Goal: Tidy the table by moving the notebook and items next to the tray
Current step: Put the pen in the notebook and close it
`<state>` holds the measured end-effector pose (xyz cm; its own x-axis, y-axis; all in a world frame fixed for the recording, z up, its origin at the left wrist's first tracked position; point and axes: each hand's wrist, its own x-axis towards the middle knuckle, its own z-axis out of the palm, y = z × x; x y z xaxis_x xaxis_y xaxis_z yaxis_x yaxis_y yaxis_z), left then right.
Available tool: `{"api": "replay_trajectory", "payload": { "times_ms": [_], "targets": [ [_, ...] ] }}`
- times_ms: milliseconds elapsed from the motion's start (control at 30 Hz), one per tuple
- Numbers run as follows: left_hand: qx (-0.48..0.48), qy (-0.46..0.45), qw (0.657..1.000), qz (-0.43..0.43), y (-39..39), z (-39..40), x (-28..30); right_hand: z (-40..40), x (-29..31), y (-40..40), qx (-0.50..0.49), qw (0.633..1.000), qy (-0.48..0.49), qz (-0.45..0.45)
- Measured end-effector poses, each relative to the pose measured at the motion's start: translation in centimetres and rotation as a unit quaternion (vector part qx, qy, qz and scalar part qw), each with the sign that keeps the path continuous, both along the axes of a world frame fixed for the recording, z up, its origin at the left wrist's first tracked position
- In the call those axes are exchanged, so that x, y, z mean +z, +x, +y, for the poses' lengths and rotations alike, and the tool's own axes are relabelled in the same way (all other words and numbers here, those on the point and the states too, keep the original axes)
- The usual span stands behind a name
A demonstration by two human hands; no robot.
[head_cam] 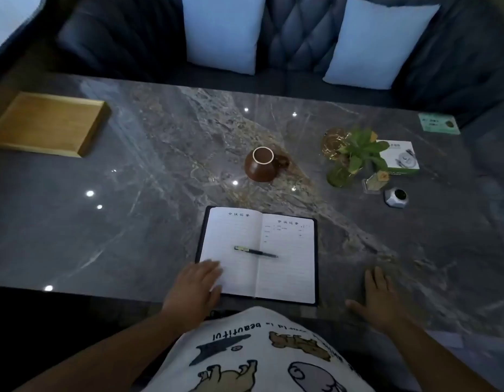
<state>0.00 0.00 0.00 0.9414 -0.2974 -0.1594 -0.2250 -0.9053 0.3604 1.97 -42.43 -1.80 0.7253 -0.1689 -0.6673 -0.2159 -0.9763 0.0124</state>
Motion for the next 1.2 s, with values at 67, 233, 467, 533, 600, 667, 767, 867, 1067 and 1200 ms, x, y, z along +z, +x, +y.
{"api": "replay_trajectory", "payload": {
  "times_ms": [67,233,467,533,600,667,767,867,1067,1200],
  "targets": [
    [-0.073,-0.008,0.997,-0.009,0.4,-1.6,0.2,0.1,0.3,0.0,0.000,1.000,-0.009,0.001],
    [-0.207,0.071,0.976,0.012,1.3,-4.5,-1.1,0.6,0.8,0.3,0.003,1.000,-0.009,0.018],
    [-0.232,0.144,0.959,0.081,1.9,-4.6,-2.9,0.3,0.4,0.7,-0.003,1.000,-0.011,0.020],
    [-0.230,0.156,0.957,0.082,1.7,-4.9,-3.3,1.0,0.8,1.0,0.019,0.998,-0.013,-0.058],
    [-0.230,0.161,0.956,0.082,1.5,-5.0,-3.5,3.2,1.4,1.9,0.076,0.983,0.008,-0.169],
    [-0.228,0.159,0.957,0.085,1.4,-4.9,-3.5,6.9,2.0,3.3,0.127,0.963,0.074,-0.227],
    [-0.226,0.155,0.958,0.081,1.4,-5.0,-3.5,13.2,2.3,5.2,0.179,0.944,0.179,-0.211],
    [-0.226,0.153,0.958,0.085,1.5,-4.9,-3.3,17.3,1.8,6.3,0.274,0.923,0.186,-0.194],
    [-0.219,0.131,0.963,0.085,1.7,-4.7,-3.2,18.4,1.2,8.5,0.297,0.938,0.098,-0.148],
    [-0.212,0.122,0.966,0.082,1.6,-4.6,-3.4,15.4,0.6,8.7,0.223,0.960,0.117,-0.123]
  ]
}}
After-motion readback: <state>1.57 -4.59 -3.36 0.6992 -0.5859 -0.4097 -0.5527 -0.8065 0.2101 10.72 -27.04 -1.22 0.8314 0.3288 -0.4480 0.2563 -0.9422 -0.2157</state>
